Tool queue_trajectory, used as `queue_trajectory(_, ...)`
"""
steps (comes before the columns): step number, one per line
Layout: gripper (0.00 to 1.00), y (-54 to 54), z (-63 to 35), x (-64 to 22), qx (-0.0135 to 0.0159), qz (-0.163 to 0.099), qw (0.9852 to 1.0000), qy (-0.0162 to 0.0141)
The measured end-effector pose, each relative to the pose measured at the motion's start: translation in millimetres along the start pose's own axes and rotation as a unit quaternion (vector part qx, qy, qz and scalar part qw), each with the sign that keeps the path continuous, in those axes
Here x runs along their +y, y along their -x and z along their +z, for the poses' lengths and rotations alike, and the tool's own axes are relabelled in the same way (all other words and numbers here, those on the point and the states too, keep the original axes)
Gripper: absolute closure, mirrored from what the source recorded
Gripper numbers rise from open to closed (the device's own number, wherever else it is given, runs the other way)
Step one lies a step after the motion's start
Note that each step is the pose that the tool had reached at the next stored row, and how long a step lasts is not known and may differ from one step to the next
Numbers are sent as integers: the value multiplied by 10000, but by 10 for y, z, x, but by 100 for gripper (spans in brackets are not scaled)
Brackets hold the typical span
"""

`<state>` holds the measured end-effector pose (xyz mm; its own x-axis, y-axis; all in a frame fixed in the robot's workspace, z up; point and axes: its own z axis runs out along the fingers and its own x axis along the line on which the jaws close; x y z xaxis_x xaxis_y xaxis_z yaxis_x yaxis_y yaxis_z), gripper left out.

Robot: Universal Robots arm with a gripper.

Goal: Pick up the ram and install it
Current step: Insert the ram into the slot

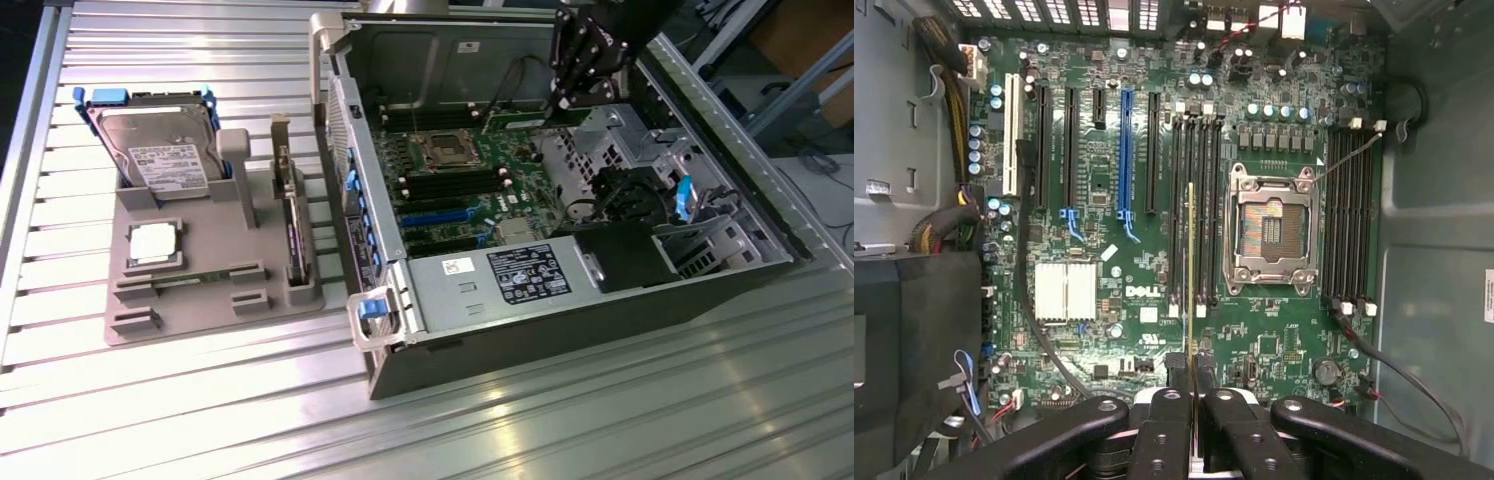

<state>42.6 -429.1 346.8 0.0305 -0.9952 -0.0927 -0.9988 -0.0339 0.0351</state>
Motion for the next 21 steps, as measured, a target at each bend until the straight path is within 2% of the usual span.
queue_trajectory(10, 88, -6, 60, -2, -29, -1, 10000, -1)
queue_trajectory(21, 88, -10, 107, -4, -48, -2, 10000, -1)
